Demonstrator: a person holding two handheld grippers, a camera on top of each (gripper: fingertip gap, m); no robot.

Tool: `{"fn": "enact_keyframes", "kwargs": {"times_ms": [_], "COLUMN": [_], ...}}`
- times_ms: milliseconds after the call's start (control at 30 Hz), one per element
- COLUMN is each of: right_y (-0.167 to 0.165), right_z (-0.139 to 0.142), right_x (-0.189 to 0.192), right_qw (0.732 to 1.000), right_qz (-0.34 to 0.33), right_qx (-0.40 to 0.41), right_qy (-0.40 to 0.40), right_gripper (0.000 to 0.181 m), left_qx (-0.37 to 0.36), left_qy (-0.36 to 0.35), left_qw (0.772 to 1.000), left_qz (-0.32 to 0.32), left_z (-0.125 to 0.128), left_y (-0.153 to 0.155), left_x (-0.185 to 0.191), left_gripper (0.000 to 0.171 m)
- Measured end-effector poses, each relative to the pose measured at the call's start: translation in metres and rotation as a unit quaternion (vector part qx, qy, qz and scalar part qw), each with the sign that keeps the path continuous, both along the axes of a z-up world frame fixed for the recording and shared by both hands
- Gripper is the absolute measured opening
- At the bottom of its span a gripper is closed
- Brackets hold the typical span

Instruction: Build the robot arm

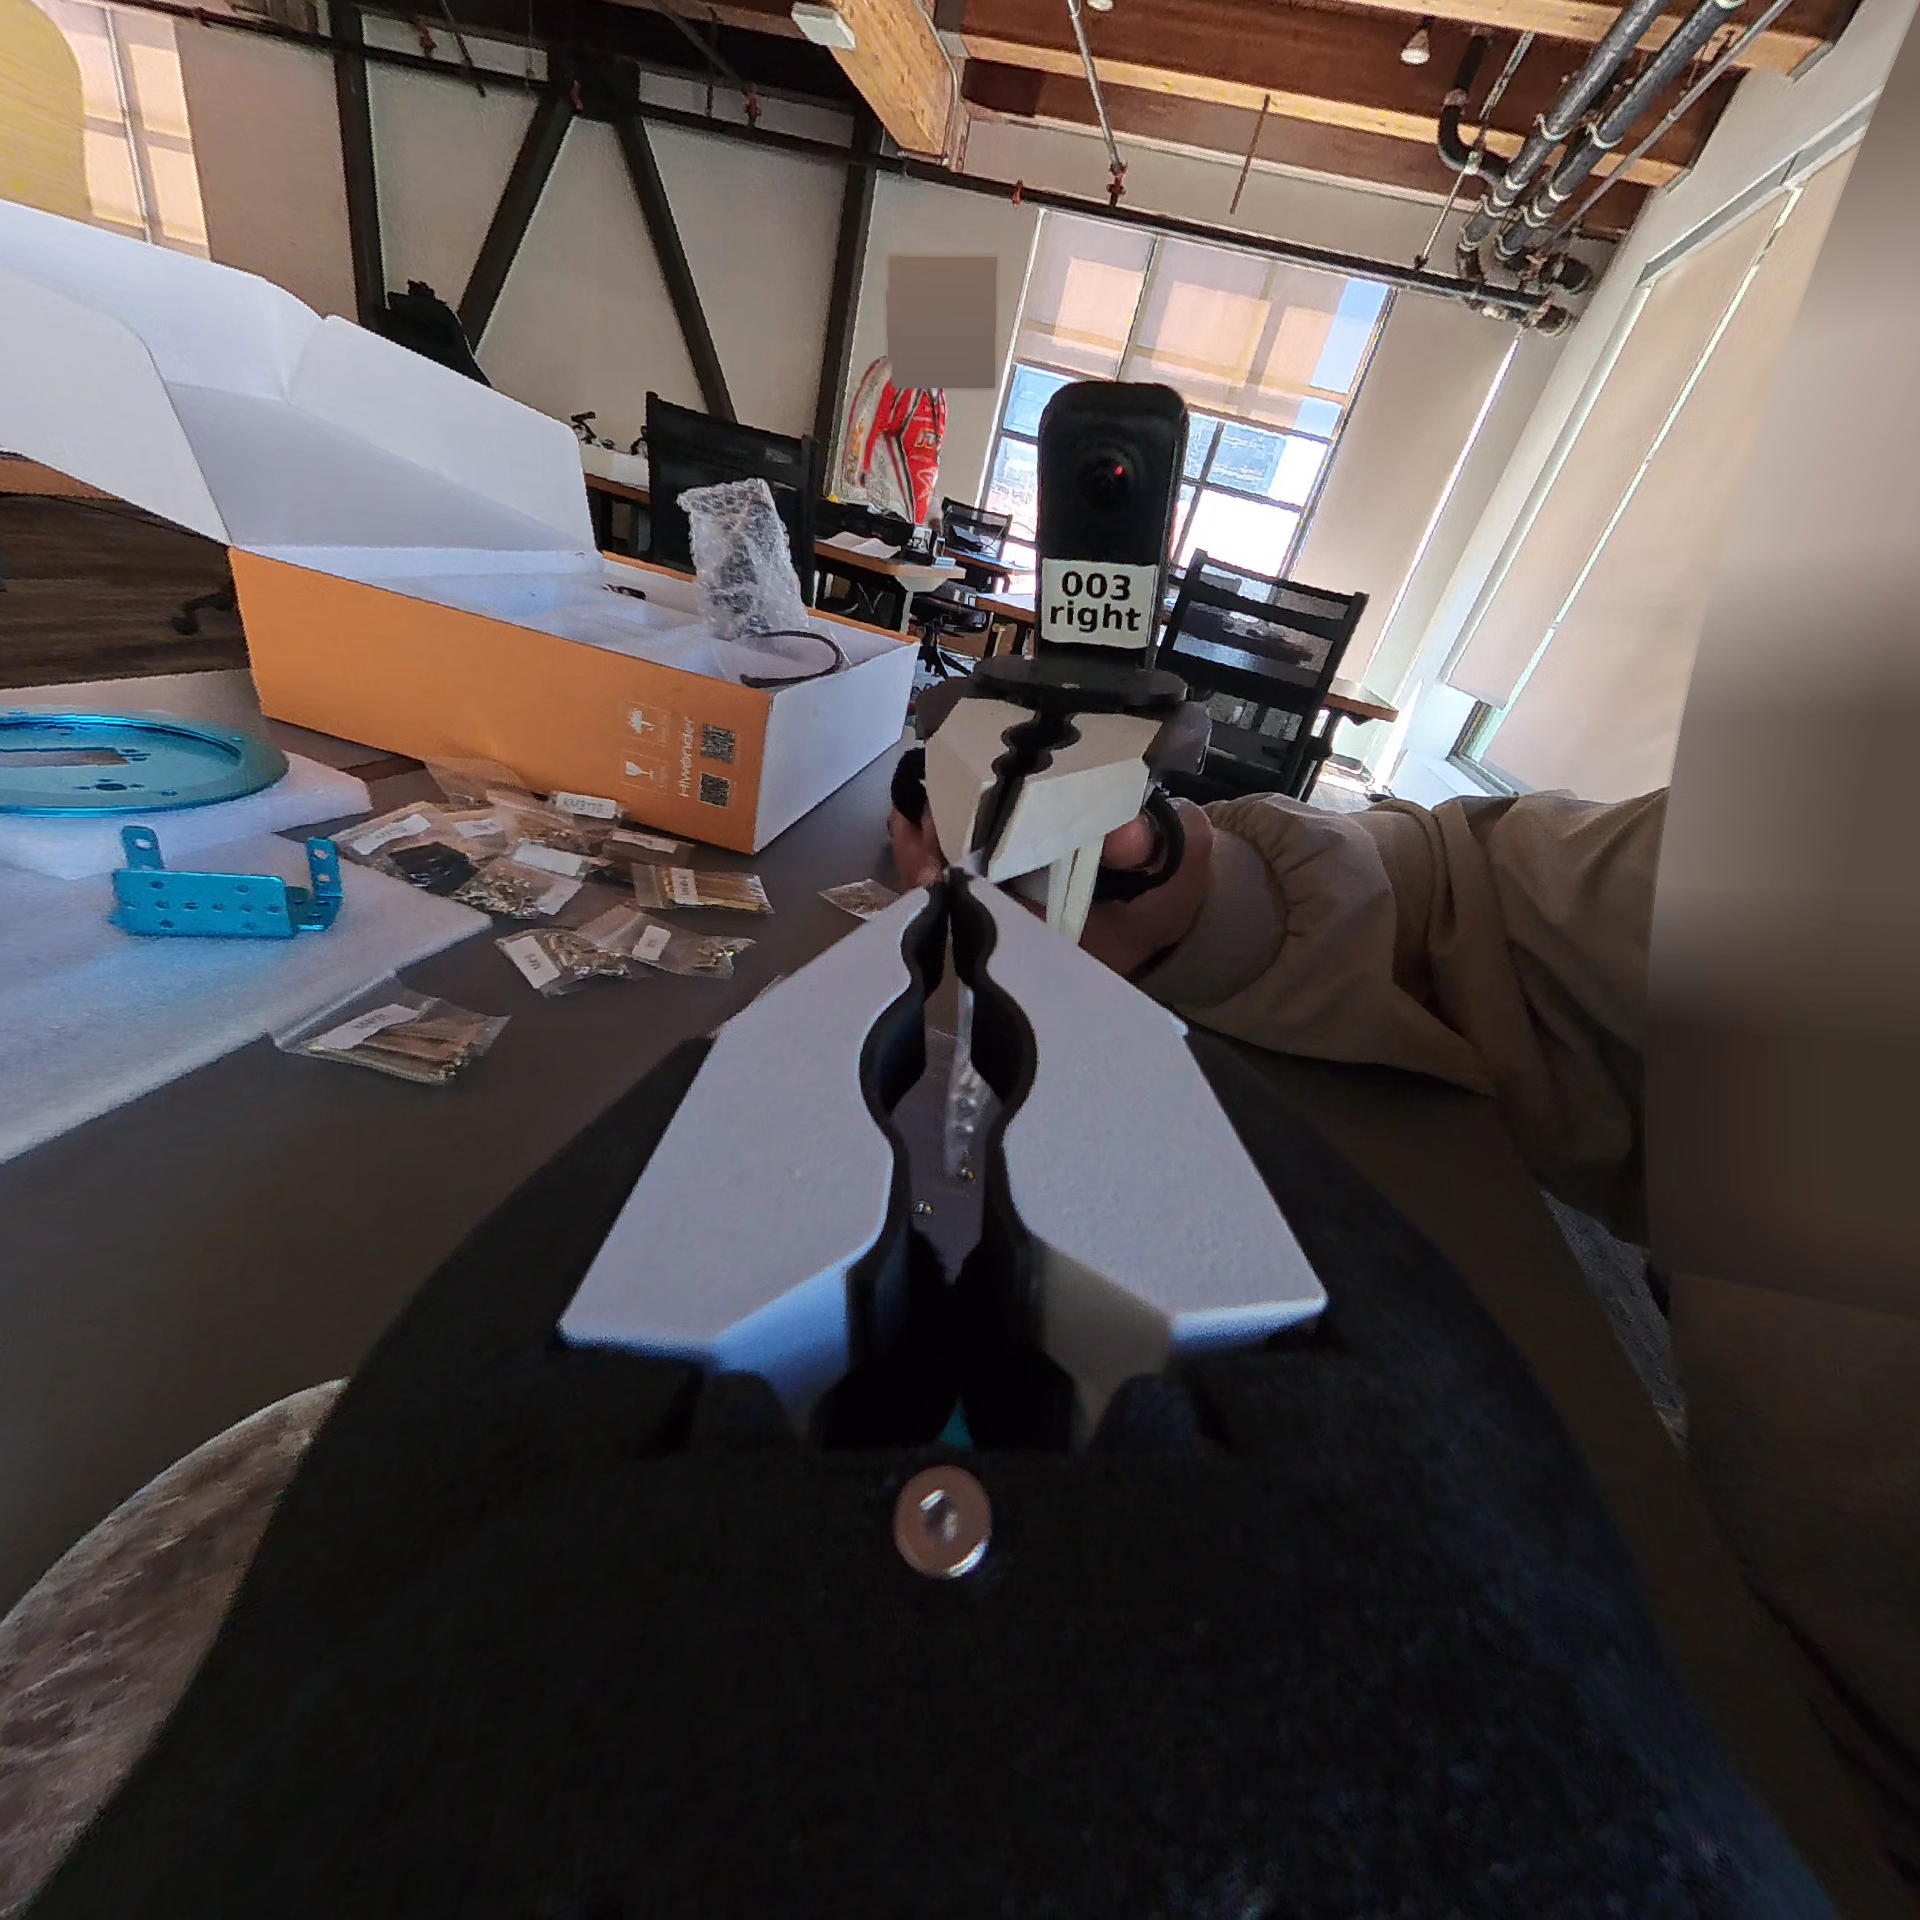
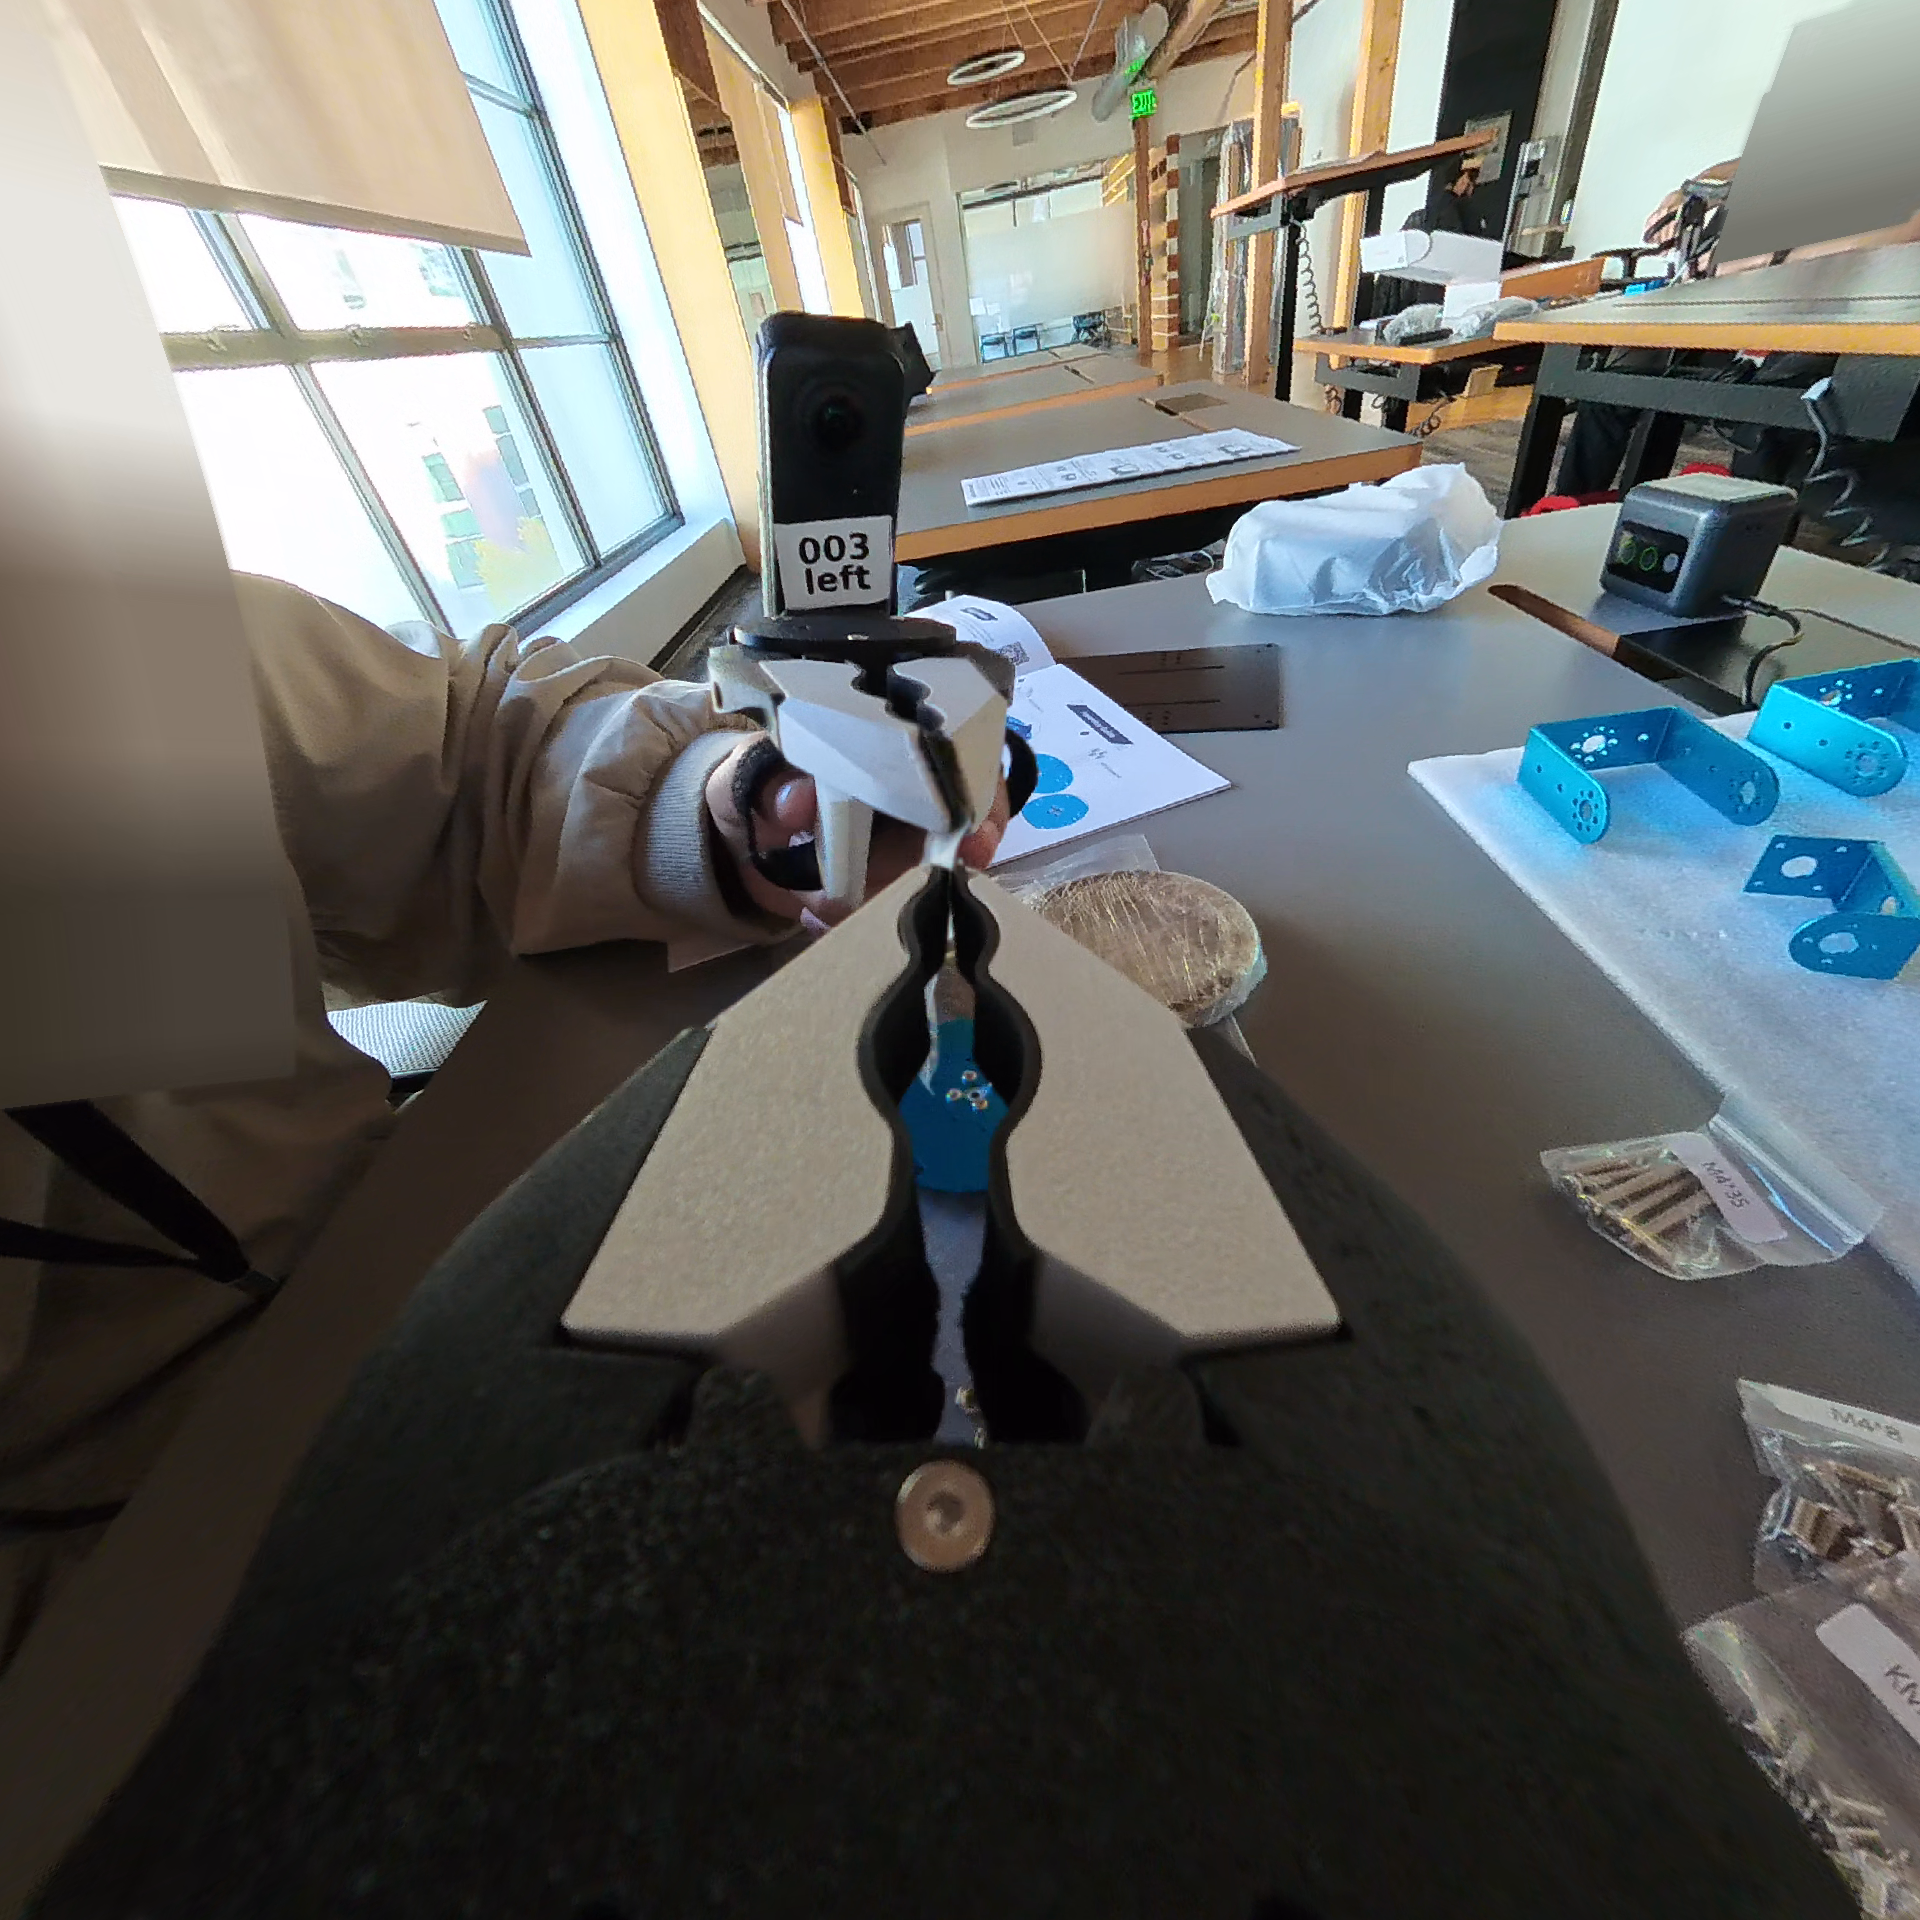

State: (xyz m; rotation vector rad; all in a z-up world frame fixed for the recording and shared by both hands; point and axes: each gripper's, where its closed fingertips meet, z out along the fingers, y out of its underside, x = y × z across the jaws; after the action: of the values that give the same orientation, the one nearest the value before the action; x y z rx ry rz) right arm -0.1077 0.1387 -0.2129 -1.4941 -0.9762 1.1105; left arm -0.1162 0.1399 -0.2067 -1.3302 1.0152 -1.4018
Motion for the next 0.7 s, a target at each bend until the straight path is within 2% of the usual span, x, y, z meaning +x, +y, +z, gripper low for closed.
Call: {"fn": "enact_keyframes", "kwargs": {"times_ms": [167,333,433,500,567,600,633,700], "right_y": [0.000,0.000,0.000,0.000,-0.001,-0.002,-0.004,-0.003], "right_z": [0.000,-0.003,0.000,0.001,0.000,0.000,0.000,0.000], "right_x": [-0.001,-0.002,-0.001,-0.001,-0.002,-0.003,-0.004,-0.005], "right_qw": [1.000,1.000,1.000,1.000,1.000,1.000,1.000,1.000], "right_qz": [-0.004,-0.005,-0.005,-0.007,-0.004,-0.004,-0.001,-0.004], "right_qx": [-0.002,-0.016,-0.017,-0.012,-0.011,-0.007,-0.004,0.000], "right_qy": [-0.004,-0.006,-0.001,0.000,-0.004,-0.006,-0.008,-0.012], "right_gripper": [0.000,0.000,0.000,0.000,0.000,0.000,0.000,0.000], "left_qx": [0.033,0.105,0.085,0.062,0.048,0.046,0.049,0.055], "left_qy": [0.008,0.017,0.008,0.012,0.019,0.020,0.019,0.017], "left_qw": [0.999,0.994,0.996,0.998,0.999,0.999,0.999,0.998], "left_qz": [0.015,0.039,0.037,0.024,0.008,0.007,0.006,0.001], "left_z": [-0.001,0.001,0.003,0.000,-0.004,-0.004,-0.004,-0.003], "left_y": [0.000,-0.006,-0.004,-0.003,-0.006,-0.006,-0.007,-0.010], "left_x": [0.000,0.002,0.001,0.002,0.005,0.005,0.005,0.005], "left_gripper": [0.000,0.000,0.000,0.012,0.015,0.015,0.003,0.000]}}
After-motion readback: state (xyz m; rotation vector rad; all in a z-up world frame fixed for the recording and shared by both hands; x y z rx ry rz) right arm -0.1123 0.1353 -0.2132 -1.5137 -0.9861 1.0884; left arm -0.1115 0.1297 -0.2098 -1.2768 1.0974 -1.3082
